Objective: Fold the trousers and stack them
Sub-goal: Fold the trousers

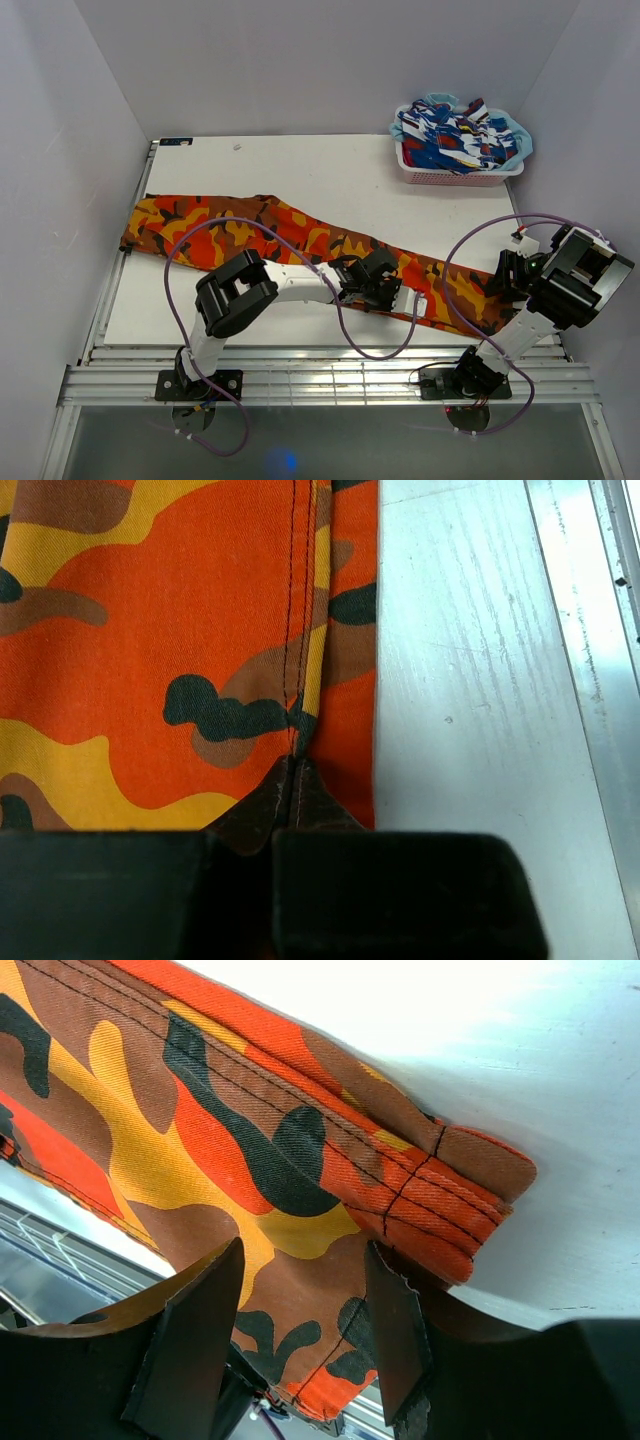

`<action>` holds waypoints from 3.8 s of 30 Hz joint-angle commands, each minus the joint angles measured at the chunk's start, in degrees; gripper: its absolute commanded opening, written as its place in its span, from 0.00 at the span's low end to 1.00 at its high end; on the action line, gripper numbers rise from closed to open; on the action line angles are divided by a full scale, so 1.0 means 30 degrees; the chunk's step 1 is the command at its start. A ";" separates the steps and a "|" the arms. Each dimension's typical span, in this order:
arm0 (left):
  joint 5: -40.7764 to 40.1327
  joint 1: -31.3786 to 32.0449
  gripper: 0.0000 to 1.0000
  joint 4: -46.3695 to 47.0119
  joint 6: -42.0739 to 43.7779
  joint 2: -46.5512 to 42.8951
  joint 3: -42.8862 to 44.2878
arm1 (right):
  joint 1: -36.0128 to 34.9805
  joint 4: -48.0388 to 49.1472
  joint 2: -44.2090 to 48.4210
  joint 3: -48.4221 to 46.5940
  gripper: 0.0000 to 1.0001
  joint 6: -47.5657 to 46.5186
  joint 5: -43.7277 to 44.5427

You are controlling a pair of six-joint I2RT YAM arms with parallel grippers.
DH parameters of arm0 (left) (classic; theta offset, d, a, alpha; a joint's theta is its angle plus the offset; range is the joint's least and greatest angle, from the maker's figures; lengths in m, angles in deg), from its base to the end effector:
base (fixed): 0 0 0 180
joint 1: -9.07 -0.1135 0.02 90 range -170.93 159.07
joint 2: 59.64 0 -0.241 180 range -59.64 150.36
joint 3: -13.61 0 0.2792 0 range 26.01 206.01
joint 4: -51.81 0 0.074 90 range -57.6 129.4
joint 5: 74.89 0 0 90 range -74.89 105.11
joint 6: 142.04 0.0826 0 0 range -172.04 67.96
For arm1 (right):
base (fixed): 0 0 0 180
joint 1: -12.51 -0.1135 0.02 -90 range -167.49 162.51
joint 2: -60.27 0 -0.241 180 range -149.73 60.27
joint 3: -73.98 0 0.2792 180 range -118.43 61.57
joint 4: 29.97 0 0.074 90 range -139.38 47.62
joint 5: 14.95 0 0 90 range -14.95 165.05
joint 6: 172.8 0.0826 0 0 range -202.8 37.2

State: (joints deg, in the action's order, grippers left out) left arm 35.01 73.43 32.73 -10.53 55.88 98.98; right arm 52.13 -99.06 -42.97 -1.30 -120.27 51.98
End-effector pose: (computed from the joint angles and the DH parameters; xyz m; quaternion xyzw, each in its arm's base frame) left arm 0.1756 -0.4307 0.0759 0.7730 0.5085 -0.2267 0.3042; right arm 0.2543 -0.1685 0.0683 0.0306 0.9775 0.1936 0.0773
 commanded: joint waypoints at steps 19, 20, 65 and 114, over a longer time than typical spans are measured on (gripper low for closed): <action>0.1922 0.0110 0.00 -0.2961 -0.0888 -0.1949 -0.0096 | -0.0022 0.0995 -0.0480 -0.0049 0.63 0.0128 0.0776; 0.1950 0.0110 0.00 -0.2902 -0.1122 -0.1250 0.0079 | -0.0022 0.0995 -0.0421 -0.0078 0.62 0.0128 0.0834; -0.0840 -2.1776 0.63 -1.3826 -0.6926 -0.5636 -0.4899 | -0.4182 0.5069 -0.4929 -0.4515 0.62 -0.3711 1.0385; 0.0604 -3.2787 0.76 -1.3304 -1.3486 -0.5495 -0.0768 | -2.9670 1.1279 -0.6862 -1.1507 0.85 0.1270 0.0858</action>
State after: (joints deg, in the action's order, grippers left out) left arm 38.86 -22.52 -10.33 -48.64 37.96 97.32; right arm -37.40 -66.87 -60.74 -37.56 -115.11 50.56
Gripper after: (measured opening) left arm 0.755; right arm 0.856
